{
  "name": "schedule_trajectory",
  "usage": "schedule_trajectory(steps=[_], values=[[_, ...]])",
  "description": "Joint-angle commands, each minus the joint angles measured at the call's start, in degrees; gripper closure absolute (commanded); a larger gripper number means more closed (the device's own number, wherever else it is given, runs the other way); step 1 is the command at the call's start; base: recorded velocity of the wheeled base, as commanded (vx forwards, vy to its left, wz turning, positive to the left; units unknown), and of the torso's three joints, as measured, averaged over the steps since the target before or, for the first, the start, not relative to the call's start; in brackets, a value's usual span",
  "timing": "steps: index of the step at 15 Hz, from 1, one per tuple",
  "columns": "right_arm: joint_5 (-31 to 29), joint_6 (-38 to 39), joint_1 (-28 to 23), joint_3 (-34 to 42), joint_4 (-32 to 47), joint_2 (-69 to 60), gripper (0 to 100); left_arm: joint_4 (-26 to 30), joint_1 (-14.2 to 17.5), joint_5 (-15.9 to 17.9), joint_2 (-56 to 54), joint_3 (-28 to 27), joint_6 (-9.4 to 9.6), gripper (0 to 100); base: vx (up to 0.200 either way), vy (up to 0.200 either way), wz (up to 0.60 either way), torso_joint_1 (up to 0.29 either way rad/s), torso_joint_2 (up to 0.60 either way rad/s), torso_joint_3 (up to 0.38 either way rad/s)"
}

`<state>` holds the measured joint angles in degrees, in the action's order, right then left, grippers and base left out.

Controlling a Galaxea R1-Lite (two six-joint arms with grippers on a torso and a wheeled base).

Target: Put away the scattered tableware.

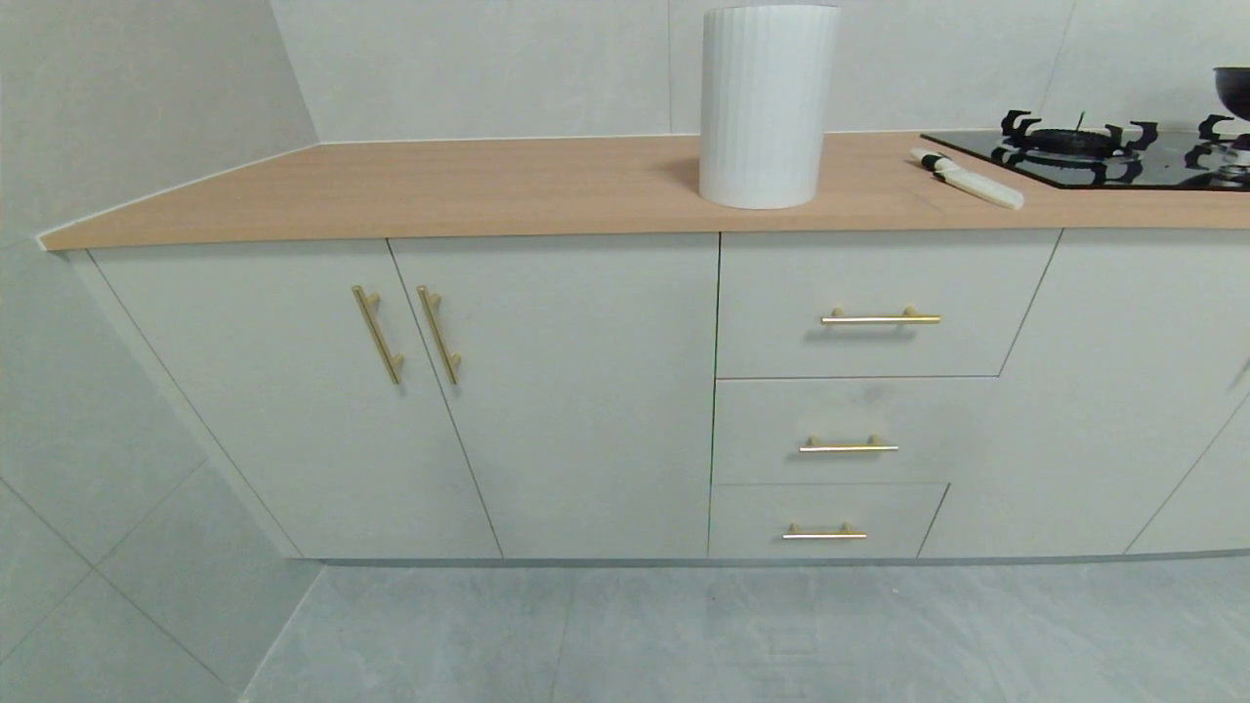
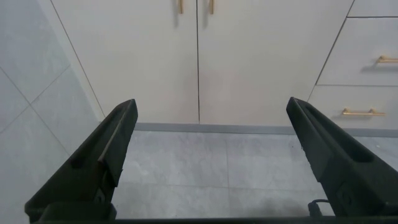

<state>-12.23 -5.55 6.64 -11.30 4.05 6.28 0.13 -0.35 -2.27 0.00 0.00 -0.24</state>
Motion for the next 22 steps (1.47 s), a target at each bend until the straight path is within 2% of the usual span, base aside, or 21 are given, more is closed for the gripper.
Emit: schedule_trajectory(steps=[1, 3, 4, 7, 9, 11, 15, 22], values=[[-0.9, -0.1, -0.8, 0.7, 0.2, -0.6, 0, 0.0, 0.0, 0.0, 0.0, 0.0, -0.02, 0, 0.000, 0.000, 0.00, 0.000, 0.00, 0.000], [-3.5, -0.1, -1.1, 1.5, 0.1, -0.7, 0, 0.0, 0.0, 0.0, 0.0, 0.0, -0.02, 0, 0.000, 0.000, 0.00, 0.000, 0.00, 0.000], [-8.5, -0.2, -2.5, 1.8, 0.3, -0.9, 0, 0.0, 0.0, 0.0, 0.0, 0.0, -0.02, 0, 0.000, 0.000, 0.00, 0.000, 0.00, 0.000], [-8.6, -0.4, -6.4, 3.1, 0.7, -5.5, 0, 0.0, 0.0, 0.0, 0.0, 0.0, -0.02, 0, 0.000, 0.000, 0.00, 0.000, 0.00, 0.000], [-4.5, -1.1, -6.6, 6.6, -1.5, -6.3, 0, 0.0, 0.0, 0.0, 0.0, 0.0, -0.02, 0, 0.000, 0.000, 0.00, 0.000, 0.00, 0.000], [5.3, -0.6, -6.6, 11.3, -8.6, -6.3, 0, 0.0, 0.0, 0.0, 0.0, 0.0, -0.02, 0, 0.000, 0.000, 0.00, 0.000, 0.00, 0.000], [12.9, 4.4, -6.6, 11.2, -3.8, -6.3, 0, 0.0, 0.0, 0.0, 0.0, 0.0, -0.02, 0, 0.000, 0.000, 0.00, 0.000, 0.00, 0.000], [13.5, 4.6, -6.6, 11.3, -4.3, -6.3, 0, 0.0, 0.0, 0.0, 0.0, 0.0, -0.02, 0, 0.000, 0.000, 0.00, 0.000, 0.00, 0.000]])
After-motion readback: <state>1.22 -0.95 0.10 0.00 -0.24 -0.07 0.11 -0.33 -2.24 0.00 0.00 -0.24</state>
